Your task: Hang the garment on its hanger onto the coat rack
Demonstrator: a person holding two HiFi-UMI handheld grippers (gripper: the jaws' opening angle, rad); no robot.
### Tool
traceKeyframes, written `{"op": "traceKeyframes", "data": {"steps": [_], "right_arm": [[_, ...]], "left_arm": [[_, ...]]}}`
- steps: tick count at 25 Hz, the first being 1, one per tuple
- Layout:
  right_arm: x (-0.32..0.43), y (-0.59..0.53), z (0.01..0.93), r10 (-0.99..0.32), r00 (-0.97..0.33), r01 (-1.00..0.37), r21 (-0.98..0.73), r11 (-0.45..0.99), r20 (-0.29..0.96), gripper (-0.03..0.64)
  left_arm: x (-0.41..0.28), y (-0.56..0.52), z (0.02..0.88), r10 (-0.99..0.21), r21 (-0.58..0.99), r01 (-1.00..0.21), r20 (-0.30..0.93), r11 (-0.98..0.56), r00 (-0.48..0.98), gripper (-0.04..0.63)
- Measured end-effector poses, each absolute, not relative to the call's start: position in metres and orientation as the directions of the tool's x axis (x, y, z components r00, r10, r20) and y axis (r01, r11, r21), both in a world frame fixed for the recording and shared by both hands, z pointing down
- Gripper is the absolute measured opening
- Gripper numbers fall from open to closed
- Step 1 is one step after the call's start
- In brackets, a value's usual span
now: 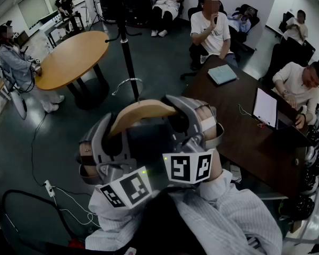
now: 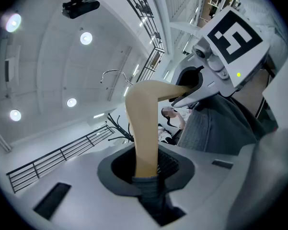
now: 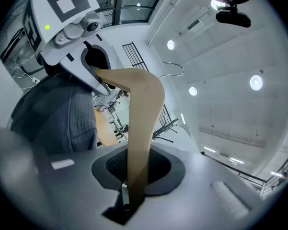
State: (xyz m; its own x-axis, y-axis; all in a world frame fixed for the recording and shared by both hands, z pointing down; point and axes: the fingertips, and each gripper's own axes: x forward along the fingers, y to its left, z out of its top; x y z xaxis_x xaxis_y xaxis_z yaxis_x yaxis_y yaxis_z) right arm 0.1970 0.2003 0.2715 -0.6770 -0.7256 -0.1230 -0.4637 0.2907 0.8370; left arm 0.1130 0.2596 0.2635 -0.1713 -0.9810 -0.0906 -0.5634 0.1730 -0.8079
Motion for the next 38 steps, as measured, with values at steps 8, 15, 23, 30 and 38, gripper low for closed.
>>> {"op": "traceKeyframes", "data": {"steps": [8, 15, 23, 30, 38], "right_arm": [[0.200, 0.194, 0.276, -0.717, -0.688, -0.455, 0.835, 0.308, -0.110, 0.044], [0.202, 0.189, 0.280, -0.706, -0.700, -0.449, 0.834, 0.321, -0.105, 0.044], [0.202, 0.186, 0.291, -0.677, -0.730, -0.428, 0.834, 0.348, -0.092, 0.044], [0.191, 0.179, 0.304, -0.652, -0.756, -0.403, 0.829, 0.387, -0.063, 0.046], [0.131, 0.153, 0.315, -0.664, -0.747, -0.387, 0.836, 0.390, -0.036, 0.046]], "left_arm": [[0.116, 0.253, 0.268, -0.981, -0.808, -0.565, -0.082, 0.168, -0.174, 0.067], [0.119, 0.250, 0.272, -0.978, -0.807, -0.564, -0.079, 0.177, -0.194, 0.067], [0.121, 0.249, 0.282, -0.968, -0.803, -0.563, -0.066, 0.195, -0.241, 0.069], [0.113, 0.245, 0.295, -0.960, -0.801, -0.567, -0.033, 0.191, -0.277, 0.069], [0.052, 0.218, 0.308, -0.965, -0.786, -0.595, -0.006, 0.167, -0.263, 0.068]]}}
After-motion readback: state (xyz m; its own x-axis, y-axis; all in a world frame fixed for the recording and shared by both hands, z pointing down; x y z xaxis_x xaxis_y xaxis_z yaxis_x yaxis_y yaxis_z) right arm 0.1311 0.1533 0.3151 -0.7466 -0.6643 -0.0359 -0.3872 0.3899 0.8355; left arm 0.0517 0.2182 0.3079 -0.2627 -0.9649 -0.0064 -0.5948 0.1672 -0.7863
